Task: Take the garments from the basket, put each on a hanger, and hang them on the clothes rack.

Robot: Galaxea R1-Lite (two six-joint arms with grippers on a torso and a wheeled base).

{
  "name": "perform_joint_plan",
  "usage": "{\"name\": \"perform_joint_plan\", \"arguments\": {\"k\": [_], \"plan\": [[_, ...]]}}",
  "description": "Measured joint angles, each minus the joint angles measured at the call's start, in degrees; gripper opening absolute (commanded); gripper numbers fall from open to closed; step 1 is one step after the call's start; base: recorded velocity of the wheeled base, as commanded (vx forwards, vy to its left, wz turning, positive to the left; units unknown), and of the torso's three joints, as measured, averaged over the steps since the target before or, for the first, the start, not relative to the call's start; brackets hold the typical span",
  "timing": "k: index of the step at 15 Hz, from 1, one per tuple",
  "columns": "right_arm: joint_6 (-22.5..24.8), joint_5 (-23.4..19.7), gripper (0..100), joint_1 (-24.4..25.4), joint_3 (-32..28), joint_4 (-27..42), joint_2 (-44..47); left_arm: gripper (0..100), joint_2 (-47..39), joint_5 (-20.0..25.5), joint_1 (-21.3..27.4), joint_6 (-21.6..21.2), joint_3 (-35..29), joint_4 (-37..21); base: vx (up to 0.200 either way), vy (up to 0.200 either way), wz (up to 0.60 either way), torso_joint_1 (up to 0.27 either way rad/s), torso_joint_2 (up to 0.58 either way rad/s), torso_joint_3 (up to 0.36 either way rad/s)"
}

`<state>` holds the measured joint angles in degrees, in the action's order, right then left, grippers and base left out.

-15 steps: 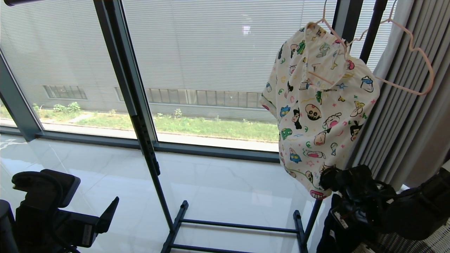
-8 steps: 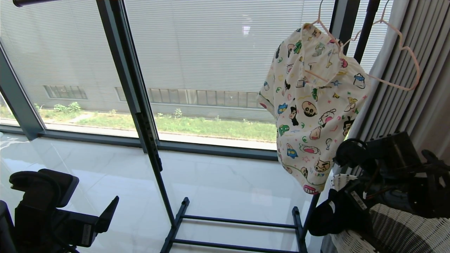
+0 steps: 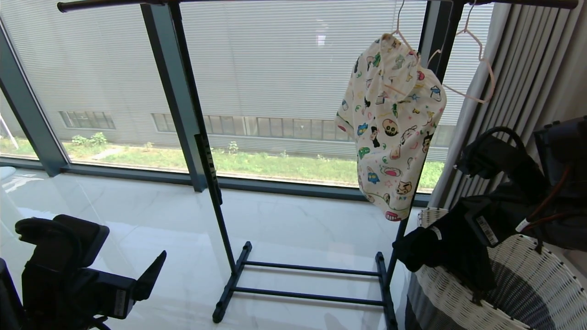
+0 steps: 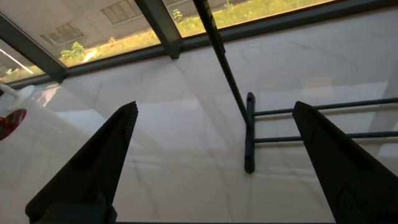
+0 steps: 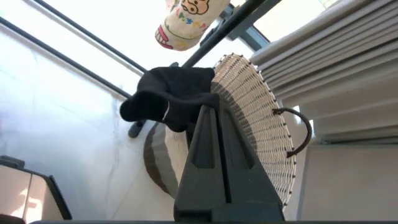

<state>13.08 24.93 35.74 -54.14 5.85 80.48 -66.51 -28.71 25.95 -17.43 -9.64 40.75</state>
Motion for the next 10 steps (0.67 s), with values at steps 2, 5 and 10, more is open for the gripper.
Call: {"name": "perform_joint_plan", "arguments": {"k": [2,5,10], "plan": [[0.00,-0.11,0,1.52,-1.80,2.13,-1.00,100,-0.40,0.00,4.17,0.09,-0.49,-0.02,0.000,0.000,0.00,0.000,0.00,0.000],[-0.06,-1.23,0,5.18,-4.62,6.84,-2.54,100,-1.87,0.68,12.54,1.84,-3.61,-0.02,0.000,0.000,0.00,0.000,0.00,0.000],[-0.28,-4.88,0,11.75,-5.78,14.18,-7.74,100,-9.84,13.56,30.14,9.56,-14.67,0.02,0.000,0.000,0.00,0.000,0.00,0.000]]}}
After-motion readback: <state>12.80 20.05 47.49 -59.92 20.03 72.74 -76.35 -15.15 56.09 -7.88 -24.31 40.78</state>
